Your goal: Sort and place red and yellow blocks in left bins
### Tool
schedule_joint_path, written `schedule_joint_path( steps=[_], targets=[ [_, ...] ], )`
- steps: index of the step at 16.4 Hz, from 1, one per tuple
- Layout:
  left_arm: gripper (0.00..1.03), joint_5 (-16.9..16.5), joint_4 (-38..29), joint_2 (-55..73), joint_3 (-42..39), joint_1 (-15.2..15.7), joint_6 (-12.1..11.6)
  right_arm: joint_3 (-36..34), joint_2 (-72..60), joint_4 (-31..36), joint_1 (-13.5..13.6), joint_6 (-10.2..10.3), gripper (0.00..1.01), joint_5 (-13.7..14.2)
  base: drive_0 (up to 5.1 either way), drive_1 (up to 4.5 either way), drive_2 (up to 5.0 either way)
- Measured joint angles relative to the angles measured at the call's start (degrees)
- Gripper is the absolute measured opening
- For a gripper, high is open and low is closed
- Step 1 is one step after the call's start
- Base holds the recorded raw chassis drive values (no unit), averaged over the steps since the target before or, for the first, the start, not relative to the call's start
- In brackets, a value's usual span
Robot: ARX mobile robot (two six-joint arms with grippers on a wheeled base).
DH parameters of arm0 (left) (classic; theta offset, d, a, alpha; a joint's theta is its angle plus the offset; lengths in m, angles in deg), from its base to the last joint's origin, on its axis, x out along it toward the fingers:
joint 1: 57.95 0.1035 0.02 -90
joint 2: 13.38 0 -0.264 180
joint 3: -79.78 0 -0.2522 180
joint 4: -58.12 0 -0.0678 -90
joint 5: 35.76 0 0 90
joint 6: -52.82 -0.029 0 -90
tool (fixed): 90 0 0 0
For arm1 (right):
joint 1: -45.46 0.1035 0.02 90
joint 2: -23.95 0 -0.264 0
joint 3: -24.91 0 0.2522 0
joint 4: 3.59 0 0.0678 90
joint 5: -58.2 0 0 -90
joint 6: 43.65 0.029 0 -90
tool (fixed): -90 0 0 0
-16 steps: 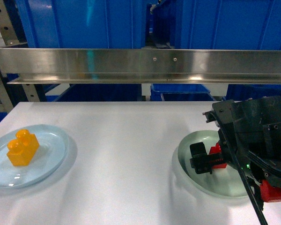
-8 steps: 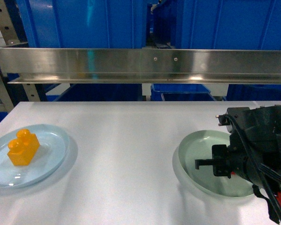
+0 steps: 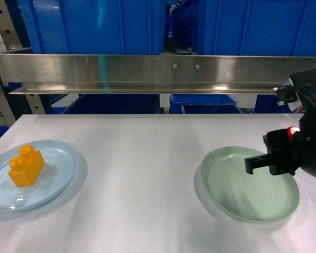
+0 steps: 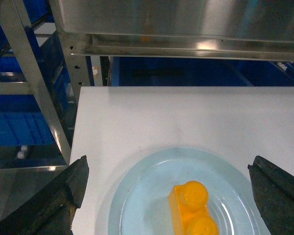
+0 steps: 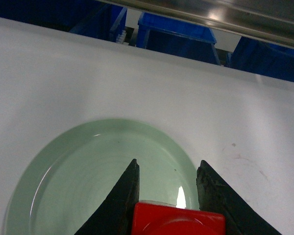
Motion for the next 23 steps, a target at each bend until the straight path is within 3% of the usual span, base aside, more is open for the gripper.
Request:
schedule_joint_path(
  steps=[10, 13, 16, 20, 23],
  targets=[
    [0.98, 0.0, 0.0, 0.0, 0.0, 0.0, 0.0, -14.0, 27.7, -1.6, -5.7, -3.1, 0.29, -4.1, 0.0, 0.0, 0.0],
    [0.98, 0.0, 0.0, 0.0, 0.0, 0.0, 0.0, -16.0, 26.9, 0.3, -7.5, -4.0, 0.29, -3.7, 0.0, 0.0, 0.0],
    [0.98, 0.0, 0.0, 0.0, 0.0, 0.0, 0.0, -16.1, 26.5, 0.3, -7.5, -4.2, 0.29, -3.5, 0.0, 0.0, 0.0],
    [0.98, 1.6, 1.3, 0.0, 0.3, -4.6, 0.0, -16.1, 26.5, 0.3, -7.5, -4.2, 0.29, -3.5, 0.0, 0.0, 0.0],
    [0.98, 2.2, 0.9, 0.0, 0.3, -5.4, 0.0, -16.1, 26.5, 0.3, -7.5, -4.2, 0.29, -3.5, 0.0, 0.0, 0.0]
  ],
)
